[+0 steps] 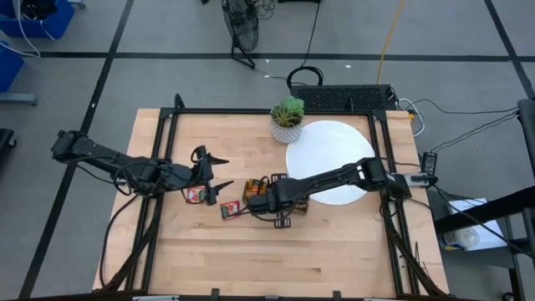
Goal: Pick & Place Tea
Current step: Put the red tea bag into the middle section of the wooden organizer
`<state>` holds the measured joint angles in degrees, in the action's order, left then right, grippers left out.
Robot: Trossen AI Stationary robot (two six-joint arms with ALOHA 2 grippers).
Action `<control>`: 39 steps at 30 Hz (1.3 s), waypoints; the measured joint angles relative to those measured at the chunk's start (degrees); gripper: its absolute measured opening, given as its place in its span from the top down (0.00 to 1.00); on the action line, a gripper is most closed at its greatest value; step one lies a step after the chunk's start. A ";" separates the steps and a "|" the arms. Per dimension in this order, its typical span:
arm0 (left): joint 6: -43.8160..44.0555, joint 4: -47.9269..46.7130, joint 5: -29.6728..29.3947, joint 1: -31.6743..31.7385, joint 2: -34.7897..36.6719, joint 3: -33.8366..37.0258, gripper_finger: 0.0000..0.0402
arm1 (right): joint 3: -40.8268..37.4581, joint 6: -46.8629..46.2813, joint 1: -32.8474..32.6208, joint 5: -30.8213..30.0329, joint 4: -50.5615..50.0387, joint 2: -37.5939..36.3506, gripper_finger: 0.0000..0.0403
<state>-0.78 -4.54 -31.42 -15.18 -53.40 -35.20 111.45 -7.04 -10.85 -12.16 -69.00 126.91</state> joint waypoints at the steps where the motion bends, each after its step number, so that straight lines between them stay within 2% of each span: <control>1: 0.00 0.01 0.02 0.00 0.02 0.00 0.23 | 0.05 -0.28 0.00 -0.02 0.25 -0.09 1.00; 20: 1.09 0.02 0.04 0.00 0.00 0.00 0.23 | 0.05 -2.91 -0.09 -0.12 2.53 -3.00 0.98; 27: 1.18 -0.03 0.76 -0.04 -0.01 0.00 0.23 | 0.05 -4.78 -0.09 -10.40 4.65 -6.86 0.88; 29: 1.16 0.03 1.28 0.00 0.01 0.00 0.23 | 0.05 -4.40 -0.11 -11.65 6.23 -7.53 0.84; 30: 1.27 -0.02 1.46 -0.02 -0.01 -0.02 0.23 | 0.05 -4.12 -0.10 -11.25 7.16 -7.91 0.82; 33: 1.33 -0.07 1.49 0.00 -0.01 0.00 0.23 | -0.73 -1.51 -0.74 -2.72 10.77 -8.57 0.81; 35: 1.33 -0.21 1.49 0.00 0.00 0.00 0.23 | -2.22 0.16 -1.74 -0.03 14.36 -8.43 0.86; 37: 1.33 -0.24 1.51 0.00 0.00 0.00 0.23 | -4.53 2.19 -2.32 0.33 16.38 -7.71 0.95; 39: 1.31 -0.42 1.51 0.00 -0.01 0.00 0.23 | -6.72 2.80 -2.18 0.24 17.37 -6.97 0.98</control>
<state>0.54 -4.96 -29.91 -15.18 -53.41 -35.20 104.73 -4.24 -13.03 -11.93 -51.64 119.94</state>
